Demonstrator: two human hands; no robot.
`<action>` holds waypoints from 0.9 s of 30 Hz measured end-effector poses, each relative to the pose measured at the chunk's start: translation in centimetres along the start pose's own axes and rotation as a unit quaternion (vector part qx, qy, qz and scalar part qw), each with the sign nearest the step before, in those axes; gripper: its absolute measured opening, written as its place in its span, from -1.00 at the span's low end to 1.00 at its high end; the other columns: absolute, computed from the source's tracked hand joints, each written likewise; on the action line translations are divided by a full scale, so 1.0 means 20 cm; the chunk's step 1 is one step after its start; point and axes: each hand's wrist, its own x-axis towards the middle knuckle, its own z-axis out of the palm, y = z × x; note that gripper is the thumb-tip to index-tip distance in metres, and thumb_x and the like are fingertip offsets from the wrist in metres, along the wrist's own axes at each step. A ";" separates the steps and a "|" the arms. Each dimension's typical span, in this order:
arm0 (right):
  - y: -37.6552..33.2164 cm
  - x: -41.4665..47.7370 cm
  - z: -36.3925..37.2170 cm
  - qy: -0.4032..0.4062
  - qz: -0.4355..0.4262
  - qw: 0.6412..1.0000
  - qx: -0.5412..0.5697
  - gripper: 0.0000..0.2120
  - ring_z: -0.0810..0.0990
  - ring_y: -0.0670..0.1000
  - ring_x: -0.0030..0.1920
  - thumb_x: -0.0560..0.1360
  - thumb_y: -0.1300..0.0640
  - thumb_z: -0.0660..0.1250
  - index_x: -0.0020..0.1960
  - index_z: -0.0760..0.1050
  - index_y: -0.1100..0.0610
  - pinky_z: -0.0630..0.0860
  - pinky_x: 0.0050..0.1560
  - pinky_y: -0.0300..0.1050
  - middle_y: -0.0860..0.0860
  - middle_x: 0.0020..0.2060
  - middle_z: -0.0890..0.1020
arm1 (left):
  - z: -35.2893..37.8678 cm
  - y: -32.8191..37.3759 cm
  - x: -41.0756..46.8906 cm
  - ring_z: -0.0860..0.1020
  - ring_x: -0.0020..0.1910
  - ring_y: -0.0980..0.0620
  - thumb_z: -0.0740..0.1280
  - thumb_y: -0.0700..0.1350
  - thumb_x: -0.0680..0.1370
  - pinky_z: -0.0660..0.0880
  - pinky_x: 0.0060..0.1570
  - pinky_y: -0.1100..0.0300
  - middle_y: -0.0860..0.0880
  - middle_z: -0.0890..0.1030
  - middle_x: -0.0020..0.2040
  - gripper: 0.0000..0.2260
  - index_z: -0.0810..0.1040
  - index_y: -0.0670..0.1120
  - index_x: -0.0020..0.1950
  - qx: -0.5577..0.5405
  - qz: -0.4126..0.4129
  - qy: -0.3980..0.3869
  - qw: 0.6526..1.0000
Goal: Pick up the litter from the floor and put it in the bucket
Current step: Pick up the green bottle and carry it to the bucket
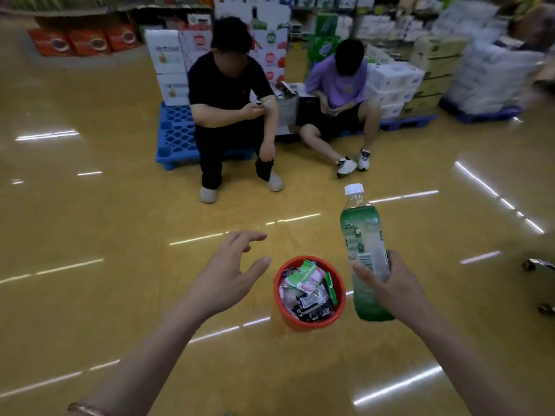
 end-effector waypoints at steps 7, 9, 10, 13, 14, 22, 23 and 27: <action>-0.04 0.12 -0.01 0.085 0.072 0.993 0.050 -0.17 0.55 -0.11 -0.16 0.23 -0.43 0.24 0.31 0.30 0.10 0.46 -0.33 -0.21 -0.05 -0.09 0.55 | 0.04 0.08 0.47 0.41 0.16 0.22 0.29 0.03 0.54 0.37 0.17 0.26 0.19 0.38 0.20 -0.66 0.39 0.12 0.31 0.009 0.111 -0.077 0.991; -0.04 0.19 -0.04 0.099 0.077 0.990 0.058 -0.14 0.57 -0.05 -0.13 0.23 -0.42 0.24 0.33 0.29 0.12 0.47 -0.32 -0.20 -0.01 -0.04 0.55 | 0.06 0.11 0.59 0.42 0.17 0.21 0.28 0.03 0.55 0.37 0.17 0.26 0.18 0.39 0.20 -0.66 0.38 0.11 0.32 0.011 0.134 -0.096 0.986; -0.03 0.23 -0.05 0.102 0.078 0.990 0.061 -0.13 0.57 -0.05 -0.13 0.23 -0.42 0.24 0.35 0.28 0.12 0.47 -0.31 -0.20 -0.01 -0.03 0.55 | 0.08 0.12 0.65 0.41 0.17 0.21 0.27 0.04 0.55 0.37 0.17 0.26 0.19 0.38 0.21 -0.66 0.38 0.11 0.32 0.012 0.140 -0.103 0.985; -0.03 0.35 -0.08 0.110 0.084 0.987 0.083 -0.12 0.57 -0.09 -0.15 0.23 -0.40 0.24 0.36 0.26 0.13 0.48 -0.30 -0.21 -0.06 -0.09 0.53 | 0.10 0.15 0.80 0.41 0.17 0.22 0.26 0.06 0.55 0.38 0.18 0.24 0.18 0.38 0.21 -0.66 0.38 0.13 0.32 0.013 0.151 -0.121 0.981; -0.04 0.39 -0.09 0.110 0.090 0.986 0.093 -0.14 0.55 -0.13 -0.17 0.23 -0.38 0.24 0.35 0.27 0.13 0.46 -0.32 -0.22 -0.10 -0.12 0.51 | 0.11 0.15 0.85 0.41 0.17 0.23 0.26 0.06 0.55 0.39 0.19 0.23 0.18 0.38 0.21 -0.66 0.38 0.13 0.32 0.016 0.154 -0.128 0.980; -0.01 0.72 -0.12 0.098 0.104 0.982 0.121 -0.17 0.49 -0.23 -0.19 0.26 -0.35 0.24 0.37 0.25 0.13 0.43 -0.35 -0.29 -0.16 -0.15 0.47 | 0.15 0.17 1.24 0.41 0.19 0.23 0.25 0.06 0.55 0.40 0.20 0.22 0.16 0.39 0.24 -0.65 0.37 0.11 0.33 0.021 0.140 -0.134 0.981; 0.00 0.76 -0.12 0.097 0.109 0.982 0.122 -0.17 0.48 -0.23 -0.20 0.26 -0.35 0.24 0.36 0.26 0.14 0.42 -0.36 -0.29 -0.13 -0.13 0.47 | 0.17 0.17 1.27 0.41 0.19 0.22 0.25 0.05 0.56 0.41 0.19 0.22 0.15 0.39 0.24 -0.65 0.37 0.10 0.34 0.021 0.140 -0.137 0.980; 0.01 0.84 -0.09 0.101 0.127 0.978 0.132 -0.17 0.52 -0.16 -0.17 0.25 -0.38 0.23 0.34 0.30 0.13 0.41 -0.35 -0.27 -0.04 -0.03 0.51 | 0.24 0.15 1.39 0.43 0.18 0.20 0.25 0.03 0.56 0.43 0.17 0.22 0.15 0.41 0.20 -0.65 0.36 0.08 0.35 0.031 0.146 -0.157 0.976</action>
